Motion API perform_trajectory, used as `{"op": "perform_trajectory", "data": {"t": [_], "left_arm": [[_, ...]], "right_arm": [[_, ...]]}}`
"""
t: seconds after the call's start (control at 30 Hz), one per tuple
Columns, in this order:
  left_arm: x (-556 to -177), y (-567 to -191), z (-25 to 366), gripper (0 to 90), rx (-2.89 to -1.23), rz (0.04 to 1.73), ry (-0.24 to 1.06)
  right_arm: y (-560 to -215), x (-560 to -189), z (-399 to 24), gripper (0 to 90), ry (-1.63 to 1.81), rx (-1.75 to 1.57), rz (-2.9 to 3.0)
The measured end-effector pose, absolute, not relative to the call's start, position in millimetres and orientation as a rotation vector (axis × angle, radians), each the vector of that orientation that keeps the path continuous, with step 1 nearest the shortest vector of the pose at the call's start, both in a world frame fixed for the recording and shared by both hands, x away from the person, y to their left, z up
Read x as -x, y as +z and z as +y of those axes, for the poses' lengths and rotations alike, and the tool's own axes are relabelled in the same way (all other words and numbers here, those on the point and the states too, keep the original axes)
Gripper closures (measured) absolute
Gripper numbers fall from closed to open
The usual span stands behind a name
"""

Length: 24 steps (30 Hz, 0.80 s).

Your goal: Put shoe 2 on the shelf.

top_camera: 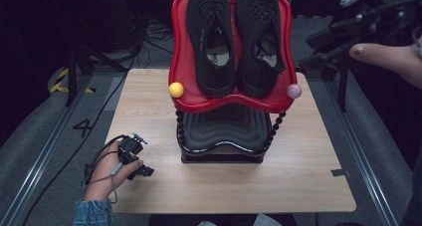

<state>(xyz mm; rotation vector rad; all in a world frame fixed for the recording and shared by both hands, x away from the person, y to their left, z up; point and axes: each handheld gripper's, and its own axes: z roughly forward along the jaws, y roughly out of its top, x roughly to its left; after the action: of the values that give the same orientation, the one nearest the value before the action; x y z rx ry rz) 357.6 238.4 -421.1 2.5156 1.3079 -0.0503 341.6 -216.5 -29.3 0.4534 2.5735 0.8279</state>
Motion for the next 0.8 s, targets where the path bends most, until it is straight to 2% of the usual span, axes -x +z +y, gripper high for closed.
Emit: {"op": "perform_trajectory", "data": {"t": [0.43, 0.8], "left_arm": [[-358.5, -419.0, 247.7, 22.8, -2.486, 1.33, -0.038], [-360.3, -421.3, 249.3, 22.9, -2.479, 1.337, -0.018]], "right_arm": [[-64.6, -351.1, -274.9, 46.6, 0.777, -0.677, 2.577], [-132.0, -372.7, -318.7, 43.2, 0.686, -0.905, 2.617]]}}
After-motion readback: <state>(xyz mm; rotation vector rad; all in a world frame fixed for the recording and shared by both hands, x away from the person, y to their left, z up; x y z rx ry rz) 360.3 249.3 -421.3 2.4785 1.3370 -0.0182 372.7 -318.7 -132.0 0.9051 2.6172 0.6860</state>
